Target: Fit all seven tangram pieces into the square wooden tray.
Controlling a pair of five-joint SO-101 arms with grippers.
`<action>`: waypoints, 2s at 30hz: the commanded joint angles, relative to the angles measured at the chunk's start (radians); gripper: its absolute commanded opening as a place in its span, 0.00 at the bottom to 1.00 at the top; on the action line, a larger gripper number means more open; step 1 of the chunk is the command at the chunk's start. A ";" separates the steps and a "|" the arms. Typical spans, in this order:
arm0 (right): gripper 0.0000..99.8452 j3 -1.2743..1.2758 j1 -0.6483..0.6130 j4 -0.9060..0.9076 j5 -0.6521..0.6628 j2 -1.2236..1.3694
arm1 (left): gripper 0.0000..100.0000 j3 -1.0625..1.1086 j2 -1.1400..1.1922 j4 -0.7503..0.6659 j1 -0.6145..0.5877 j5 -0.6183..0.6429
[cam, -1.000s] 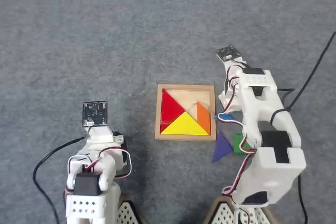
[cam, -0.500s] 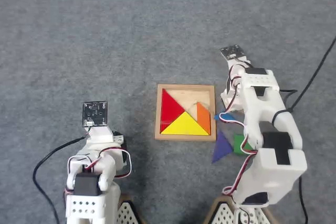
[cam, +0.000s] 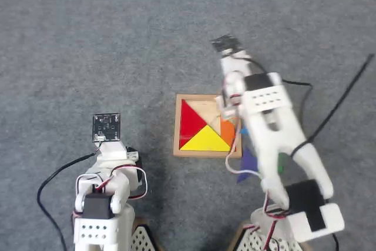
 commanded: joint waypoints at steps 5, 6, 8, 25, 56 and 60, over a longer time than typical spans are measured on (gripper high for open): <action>0.09 -0.040 -0.156 -0.096 -0.160 0.111 | 0.01 -0.012 -0.020 0.002 -0.006 -0.011; 0.09 -0.040 -0.156 -0.117 -0.172 0.140 | 0.01 -0.012 -0.020 0.002 -0.006 -0.011; 0.09 -0.041 -0.148 -0.150 -0.207 0.185 | 0.01 -0.012 -0.020 0.002 -0.006 -0.011; 0.24 -0.043 -0.145 -0.153 -0.262 0.189 | 0.01 -0.012 -0.020 0.002 -0.006 -0.011; 0.05 0.006 -0.120 -0.280 -0.120 0.242 | 0.01 -0.012 -0.020 0.002 -0.006 -0.011; 0.04 0.009 -0.120 -0.275 -0.120 0.265 | 0.01 -0.012 -0.020 0.002 -0.006 -0.011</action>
